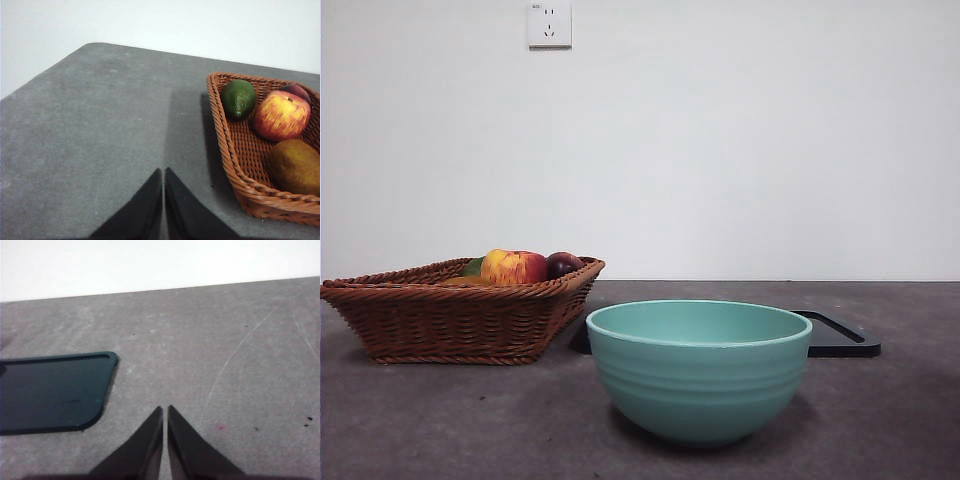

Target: Pick up the wifruite, put it on the bowl, pick up the plate, put it on desk

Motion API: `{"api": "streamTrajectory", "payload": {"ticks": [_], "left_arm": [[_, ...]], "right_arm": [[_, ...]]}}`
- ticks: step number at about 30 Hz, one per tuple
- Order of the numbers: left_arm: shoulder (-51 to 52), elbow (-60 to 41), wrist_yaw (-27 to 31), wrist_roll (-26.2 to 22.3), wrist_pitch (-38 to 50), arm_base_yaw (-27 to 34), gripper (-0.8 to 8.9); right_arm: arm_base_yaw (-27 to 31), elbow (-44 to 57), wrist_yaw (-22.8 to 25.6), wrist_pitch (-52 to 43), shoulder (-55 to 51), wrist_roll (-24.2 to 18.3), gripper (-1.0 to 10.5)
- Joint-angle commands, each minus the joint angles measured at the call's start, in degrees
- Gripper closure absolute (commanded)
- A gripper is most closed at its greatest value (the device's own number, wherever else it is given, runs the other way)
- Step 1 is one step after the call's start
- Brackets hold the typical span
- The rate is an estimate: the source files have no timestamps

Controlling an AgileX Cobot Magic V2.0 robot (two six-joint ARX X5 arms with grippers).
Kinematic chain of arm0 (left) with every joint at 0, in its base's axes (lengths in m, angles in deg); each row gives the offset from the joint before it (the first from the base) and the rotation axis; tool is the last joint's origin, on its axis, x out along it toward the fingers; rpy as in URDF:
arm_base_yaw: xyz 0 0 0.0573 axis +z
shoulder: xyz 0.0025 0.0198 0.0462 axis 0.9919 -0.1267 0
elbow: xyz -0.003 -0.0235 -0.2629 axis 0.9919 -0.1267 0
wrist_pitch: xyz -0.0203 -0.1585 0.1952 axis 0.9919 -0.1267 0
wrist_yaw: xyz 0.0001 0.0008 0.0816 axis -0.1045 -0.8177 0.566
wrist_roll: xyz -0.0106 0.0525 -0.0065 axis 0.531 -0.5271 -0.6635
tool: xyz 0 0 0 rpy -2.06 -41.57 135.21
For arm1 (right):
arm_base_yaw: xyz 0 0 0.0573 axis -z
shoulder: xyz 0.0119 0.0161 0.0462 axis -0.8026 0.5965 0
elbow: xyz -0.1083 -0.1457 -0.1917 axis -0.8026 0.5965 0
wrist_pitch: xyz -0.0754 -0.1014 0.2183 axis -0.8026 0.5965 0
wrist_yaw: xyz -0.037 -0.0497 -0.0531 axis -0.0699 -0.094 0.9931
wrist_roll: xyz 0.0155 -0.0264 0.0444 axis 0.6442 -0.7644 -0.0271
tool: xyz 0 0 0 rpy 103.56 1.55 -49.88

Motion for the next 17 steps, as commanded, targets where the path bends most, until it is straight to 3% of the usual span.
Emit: {"api": "streamTrajectory", "payload": {"ticks": [1,7,17], "left_arm": [[0.1,-1.2,0.0,4.1,-0.2,0.1,8.06],[0.1,-1.1,0.0,10.2,-0.3,0.1,8.05],[-0.3,5.3,-0.9,13.4,-3.8,0.1,8.04]], "right_arm": [[0.1,0.2,-0.1,0.6,-0.1,3.4,9.4],[0.1,0.1,-1.6,0.3,-0.1,4.8,9.4],[0.1,-6.4,-1.5,0.1,-0.1,6.6,9.4]]}}
